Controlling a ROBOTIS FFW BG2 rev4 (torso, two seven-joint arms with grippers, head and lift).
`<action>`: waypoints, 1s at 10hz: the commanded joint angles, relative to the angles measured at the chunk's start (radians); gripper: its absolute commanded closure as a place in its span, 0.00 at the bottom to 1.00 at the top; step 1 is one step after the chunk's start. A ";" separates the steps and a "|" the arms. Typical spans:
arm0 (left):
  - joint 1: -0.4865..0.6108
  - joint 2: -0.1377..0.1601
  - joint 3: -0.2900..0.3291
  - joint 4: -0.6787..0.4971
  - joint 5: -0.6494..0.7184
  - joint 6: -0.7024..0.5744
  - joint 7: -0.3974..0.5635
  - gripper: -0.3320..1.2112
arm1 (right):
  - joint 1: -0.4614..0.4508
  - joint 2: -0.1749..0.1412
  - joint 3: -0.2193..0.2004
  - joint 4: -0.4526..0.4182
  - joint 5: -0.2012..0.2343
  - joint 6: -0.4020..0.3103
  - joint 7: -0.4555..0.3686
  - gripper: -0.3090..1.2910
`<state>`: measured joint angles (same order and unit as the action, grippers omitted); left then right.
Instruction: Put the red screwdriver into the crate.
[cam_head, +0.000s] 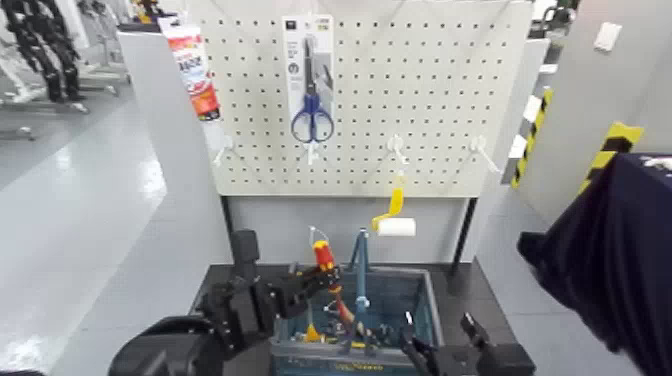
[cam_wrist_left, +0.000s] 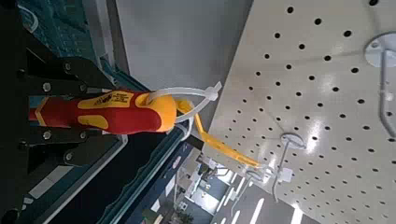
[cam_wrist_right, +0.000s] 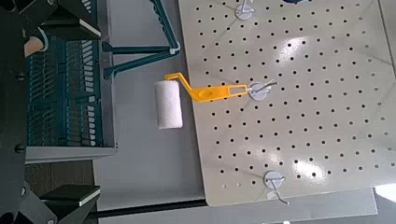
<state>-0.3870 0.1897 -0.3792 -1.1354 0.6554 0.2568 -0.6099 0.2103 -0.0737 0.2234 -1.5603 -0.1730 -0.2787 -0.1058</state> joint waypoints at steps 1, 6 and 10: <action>-0.009 -0.009 -0.029 0.059 0.046 0.025 0.038 0.97 | 0.001 0.002 0.001 0.002 0.000 -0.004 0.000 0.28; -0.003 -0.007 -0.006 0.011 0.050 0.062 0.130 0.25 | 0.006 0.005 -0.007 0.000 0.000 -0.007 0.000 0.28; 0.050 -0.003 0.054 -0.135 -0.109 0.045 0.239 0.25 | 0.014 0.006 -0.010 -0.001 0.001 -0.007 0.000 0.28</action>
<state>-0.3449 0.1859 -0.3329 -1.2528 0.5634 0.3104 -0.3741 0.2228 -0.0674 0.2142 -1.5615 -0.1719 -0.2853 -0.1058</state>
